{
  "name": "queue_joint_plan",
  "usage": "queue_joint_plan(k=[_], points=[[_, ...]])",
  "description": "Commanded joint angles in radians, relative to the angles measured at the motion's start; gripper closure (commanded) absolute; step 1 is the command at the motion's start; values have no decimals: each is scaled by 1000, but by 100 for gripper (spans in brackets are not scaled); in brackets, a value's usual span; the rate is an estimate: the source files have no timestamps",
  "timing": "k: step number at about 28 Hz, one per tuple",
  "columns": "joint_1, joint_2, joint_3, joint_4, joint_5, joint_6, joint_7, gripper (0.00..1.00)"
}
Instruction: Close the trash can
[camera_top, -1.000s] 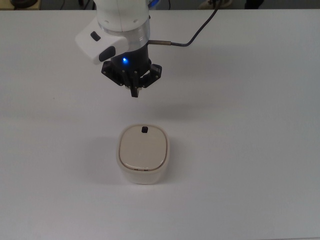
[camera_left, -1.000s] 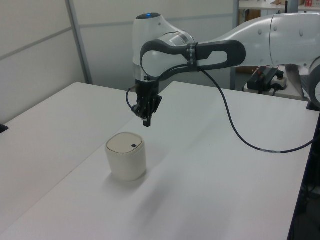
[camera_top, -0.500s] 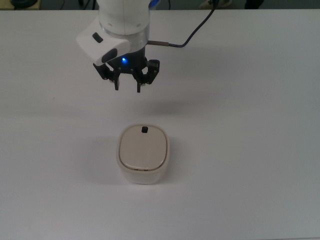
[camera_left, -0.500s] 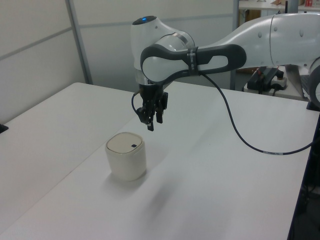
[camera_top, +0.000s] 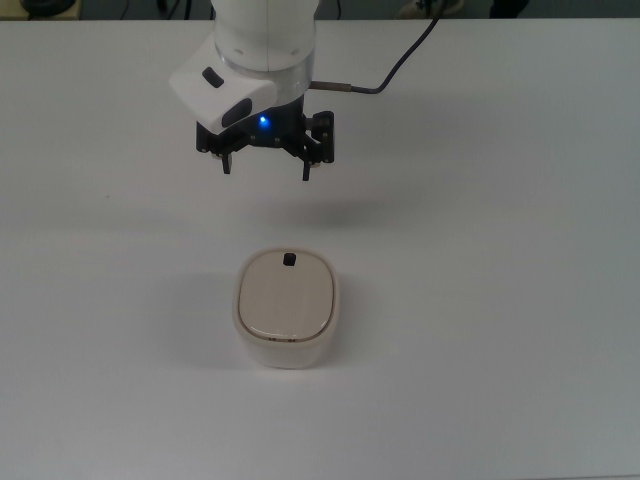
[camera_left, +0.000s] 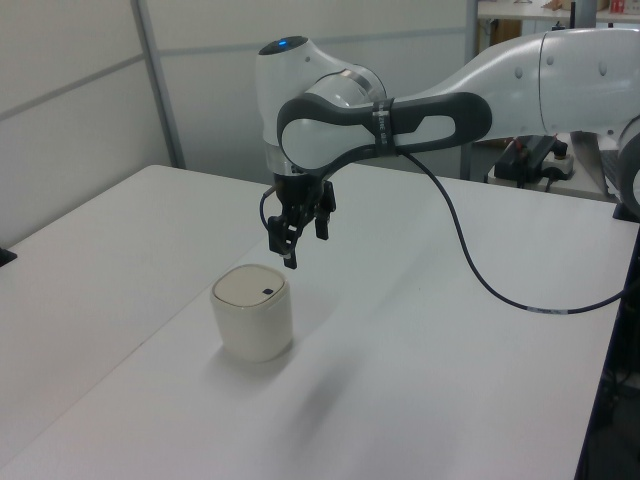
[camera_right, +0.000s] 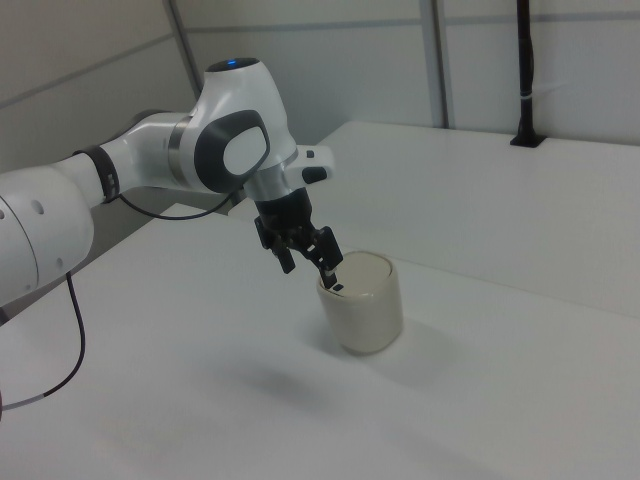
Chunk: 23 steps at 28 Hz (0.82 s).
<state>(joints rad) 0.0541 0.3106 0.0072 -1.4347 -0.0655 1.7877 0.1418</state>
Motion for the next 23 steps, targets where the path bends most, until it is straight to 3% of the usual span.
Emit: queue_joint_plan(k=[1, 23], points=[[3, -16, -6, -16, -19, -16, -19, 0], [0, -18, -9, -16, -11, -33, -25, 0]])
